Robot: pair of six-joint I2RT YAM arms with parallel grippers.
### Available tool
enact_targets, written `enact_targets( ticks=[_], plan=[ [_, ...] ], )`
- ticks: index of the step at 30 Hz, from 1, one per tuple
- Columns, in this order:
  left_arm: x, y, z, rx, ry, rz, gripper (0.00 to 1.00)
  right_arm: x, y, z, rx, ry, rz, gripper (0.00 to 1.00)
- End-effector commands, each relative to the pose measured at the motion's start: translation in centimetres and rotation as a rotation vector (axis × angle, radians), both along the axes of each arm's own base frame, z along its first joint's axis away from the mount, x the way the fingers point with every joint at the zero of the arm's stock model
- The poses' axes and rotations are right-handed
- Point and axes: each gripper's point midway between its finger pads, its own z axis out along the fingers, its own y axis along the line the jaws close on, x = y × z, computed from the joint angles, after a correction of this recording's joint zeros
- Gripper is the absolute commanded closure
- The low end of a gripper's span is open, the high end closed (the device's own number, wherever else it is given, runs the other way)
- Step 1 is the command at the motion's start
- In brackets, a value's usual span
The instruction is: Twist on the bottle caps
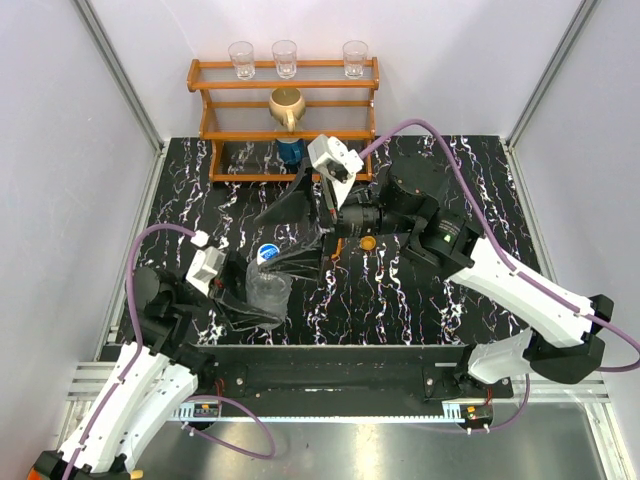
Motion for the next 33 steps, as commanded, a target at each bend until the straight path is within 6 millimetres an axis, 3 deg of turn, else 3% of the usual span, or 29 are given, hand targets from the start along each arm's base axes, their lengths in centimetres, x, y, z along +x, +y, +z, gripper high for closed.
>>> enact_targets(
  ticks=[1,8,16,20,24,28,31,33],
  plan=[
    [-0.2,0.1,2.0,-0.034,-0.086,-0.001,0.49,-3.7,-1.1,1.3,0.066,-0.058,0.211,0.16],
    [0.5,-0.1,2.2,-0.051,-0.078,0.039,0.51,-4.3,-1.2,1.0,0.072,-0.052,0.252,0.22],
    [1.1,-0.1,2.3,-0.066,-0.073,0.073,0.51,-3.9,-1.1,1.0,0.073,-0.049,0.239,0.51],
    [1.6,-0.2,2.6,-0.081,-0.07,0.105,0.53,-3.5,-1.0,0.6,0.063,-0.037,0.228,0.56],
    [2.1,-0.2,3.0,-0.097,-0.062,0.141,0.55,-2.3,-0.2,-0.1,0.038,-0.013,0.17,0.64],
    [3.3,-0.1,3.3,-0.112,-0.055,0.206,0.56,-0.4,0.5,-0.7,0.017,0.008,0.072,0.83],
    [4.5,0.0,3.5,-0.121,-0.053,0.272,0.57,1.9,1.0,-1.6,-0.014,0.026,-0.057,0.99],
    [5.6,0.2,3.6,-0.119,-0.051,0.333,0.57,3.7,1.1,-2.3,-0.036,0.037,-0.159,1.0]
  ],
)
